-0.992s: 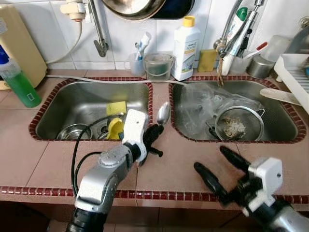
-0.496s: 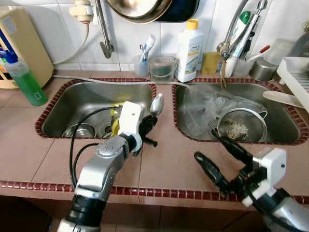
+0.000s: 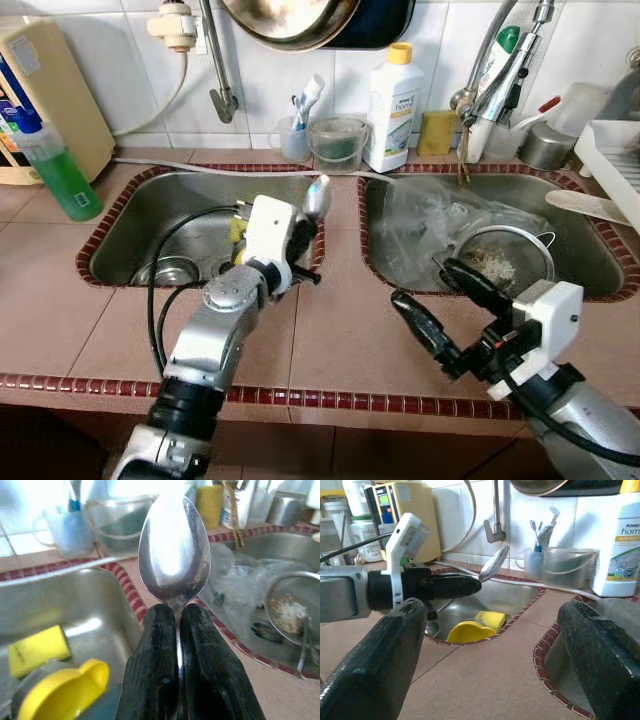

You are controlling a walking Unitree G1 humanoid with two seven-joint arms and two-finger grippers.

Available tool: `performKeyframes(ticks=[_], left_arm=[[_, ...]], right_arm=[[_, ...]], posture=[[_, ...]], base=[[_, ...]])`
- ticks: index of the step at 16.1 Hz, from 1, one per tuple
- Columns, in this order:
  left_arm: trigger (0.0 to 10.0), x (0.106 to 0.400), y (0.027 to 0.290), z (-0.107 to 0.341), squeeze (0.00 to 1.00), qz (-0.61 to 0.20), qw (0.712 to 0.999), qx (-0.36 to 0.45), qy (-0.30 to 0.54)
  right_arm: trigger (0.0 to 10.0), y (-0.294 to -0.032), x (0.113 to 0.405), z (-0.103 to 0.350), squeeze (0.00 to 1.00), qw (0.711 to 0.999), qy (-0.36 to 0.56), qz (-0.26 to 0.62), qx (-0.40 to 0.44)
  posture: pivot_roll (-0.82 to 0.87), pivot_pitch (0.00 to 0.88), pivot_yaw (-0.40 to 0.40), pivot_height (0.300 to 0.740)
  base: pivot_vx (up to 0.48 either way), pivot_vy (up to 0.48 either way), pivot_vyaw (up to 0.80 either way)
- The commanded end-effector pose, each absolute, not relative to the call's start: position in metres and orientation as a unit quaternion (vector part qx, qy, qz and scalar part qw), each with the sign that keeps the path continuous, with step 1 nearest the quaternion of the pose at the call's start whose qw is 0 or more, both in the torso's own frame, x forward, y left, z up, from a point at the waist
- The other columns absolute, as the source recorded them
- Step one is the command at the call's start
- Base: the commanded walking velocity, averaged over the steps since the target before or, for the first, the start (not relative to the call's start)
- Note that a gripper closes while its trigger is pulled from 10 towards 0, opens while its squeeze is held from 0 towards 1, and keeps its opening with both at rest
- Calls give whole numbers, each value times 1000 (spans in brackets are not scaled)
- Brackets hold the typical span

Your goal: Kitchen organization

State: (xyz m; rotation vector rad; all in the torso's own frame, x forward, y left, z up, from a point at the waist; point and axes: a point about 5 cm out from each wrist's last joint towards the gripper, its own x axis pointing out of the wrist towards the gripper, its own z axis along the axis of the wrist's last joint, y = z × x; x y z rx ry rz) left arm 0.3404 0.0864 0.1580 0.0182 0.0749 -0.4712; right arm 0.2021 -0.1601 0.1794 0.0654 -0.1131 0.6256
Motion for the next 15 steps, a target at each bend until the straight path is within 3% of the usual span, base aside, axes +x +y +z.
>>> performKeyframes(ticks=[1, 7, 15], left_arm=[[10000, 349, 90, 169, 0, -221, 975, 14, 8], [10000, 378, 86, 185, 0, -240, 970, 39, -15], [10000, 390, 103, 187, 0, -265, 959, 101, -20]], right_arm=[[10000, -159, 205, 179, 0, 948, -52, 313, 28], [10000, -155, 211, 186, 0, 946, -62, 316, 26], [10000, -156, 191, 191, 0, 950, -48, 304, 52]], posture=[[-185, 0, 46, 740], [-205, 10, 53, 740], [-220, 78, 63, 740]], base=[[0, 0, 0], [0, 0, 0], [0, 0, 0]])
